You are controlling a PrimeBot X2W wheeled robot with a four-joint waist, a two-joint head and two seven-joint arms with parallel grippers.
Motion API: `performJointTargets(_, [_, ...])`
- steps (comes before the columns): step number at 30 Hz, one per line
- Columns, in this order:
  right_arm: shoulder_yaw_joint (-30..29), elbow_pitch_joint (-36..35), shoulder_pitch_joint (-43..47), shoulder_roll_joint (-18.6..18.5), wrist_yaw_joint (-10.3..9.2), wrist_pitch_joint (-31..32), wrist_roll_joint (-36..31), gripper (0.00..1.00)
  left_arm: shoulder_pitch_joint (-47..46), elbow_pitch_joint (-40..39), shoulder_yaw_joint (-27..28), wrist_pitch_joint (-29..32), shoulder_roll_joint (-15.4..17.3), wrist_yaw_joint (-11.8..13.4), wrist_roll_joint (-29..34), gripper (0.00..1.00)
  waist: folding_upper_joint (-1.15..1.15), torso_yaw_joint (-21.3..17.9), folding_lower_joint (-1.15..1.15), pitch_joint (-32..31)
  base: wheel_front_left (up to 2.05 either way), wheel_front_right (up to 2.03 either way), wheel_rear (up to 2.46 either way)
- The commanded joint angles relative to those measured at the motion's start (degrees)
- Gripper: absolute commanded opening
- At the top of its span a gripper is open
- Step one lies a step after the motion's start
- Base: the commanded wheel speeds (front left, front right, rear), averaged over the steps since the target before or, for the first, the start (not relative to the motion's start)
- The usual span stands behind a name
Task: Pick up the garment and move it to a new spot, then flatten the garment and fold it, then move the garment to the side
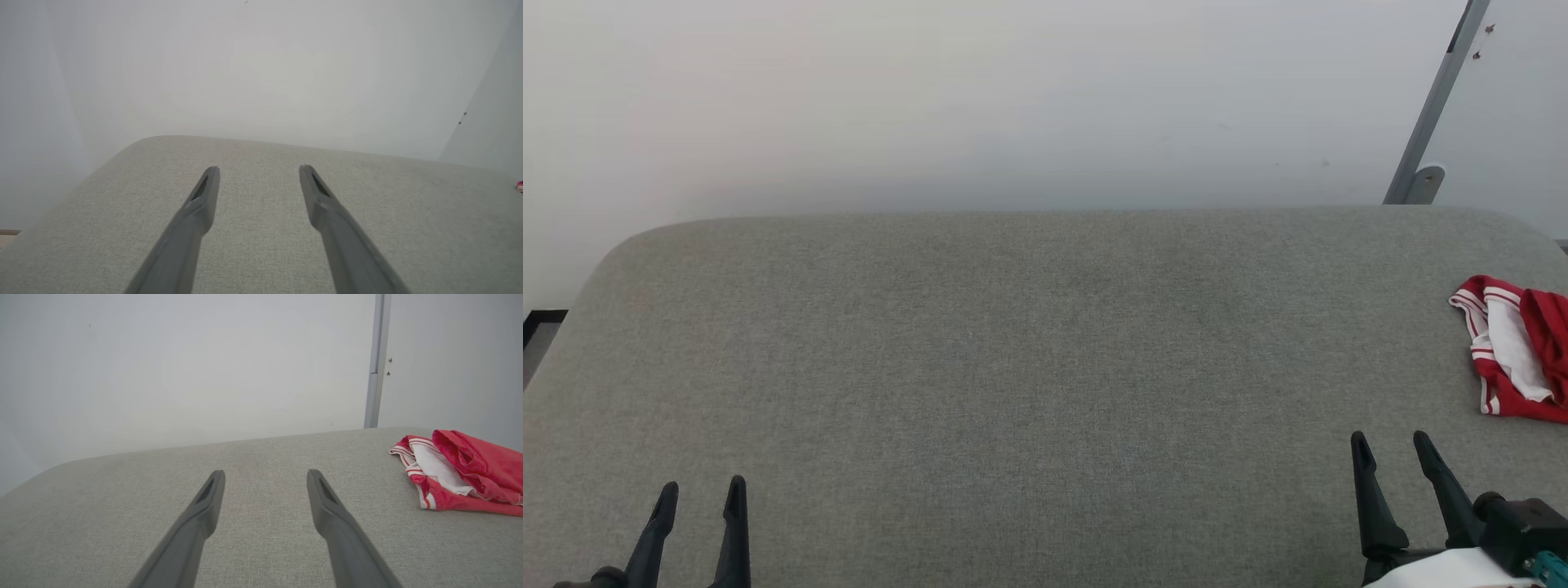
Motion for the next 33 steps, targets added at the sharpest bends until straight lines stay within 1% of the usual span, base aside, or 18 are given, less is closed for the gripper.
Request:
performJointTargets(1, [-0.1,0.0,0.1,0.2,-0.05,0.1,-0.1,1.00,-0.6,0.1,0.0,-0.3,0.1,-0.1,-0.6,1.00,0.00,0.0,0.00,0.0,0.00,0.00,0.00])
performJointTargets(3, [-0.2,0.1,0.0,0.3,-0.05,0.1,-0.2,1.00,-0.7,0.1,0.1,-0.3,0.1,-0.1,-0.7,1.00,0.00,0.0,0.00,0.1,0.00,0.00,0.00])
performJointTargets(4, [-0.1,0.1,0.0,0.2,0.00,0.1,0.0,0.00,-0.1,0.1,0.0,0.0,0.0,0.0,-0.3,0.00,0.00,0.0,0.00,0.1,0.00,0.00,0.00])
performJointTargets(8, [0.1,2.1,0.8,0.5,0.00,0.2,0.3,0.00,0.3,2.2,-0.5,0.2,-1.5,0.0,-0.6,0.00,0.00,0.0,0.00,0.1,0.00,0.00,0.00])
performJointTargets(22, [-0.7,2.8,-1.8,0.9,0.00,3.7,14.6,0.00,-3.5,4.1,0.0,4.0,-3.1,0.0,-13.8,0.00,0.00,-0.1,0.00,0.5,0.00,0.00,0.00])
performJointTargets(29, [-1.0,3.1,-2.9,1.1,-0.01,5.2,20.9,0.00,-5.2,5.0,0.2,5.7,-3.8,0.0,-19.6,0.00,0.00,-0.1,0.00,0.7,0.00,0.00,0.00])
performJointTargets(33, [-1.1,3.2,-3.4,1.2,-0.01,5.8,23.4,0.00,-5.9,5.3,0.3,6.4,-4.1,0.0,-21.9,0.00,0.00,-0.1,0.00,0.8,0.00,0.00,0.00])
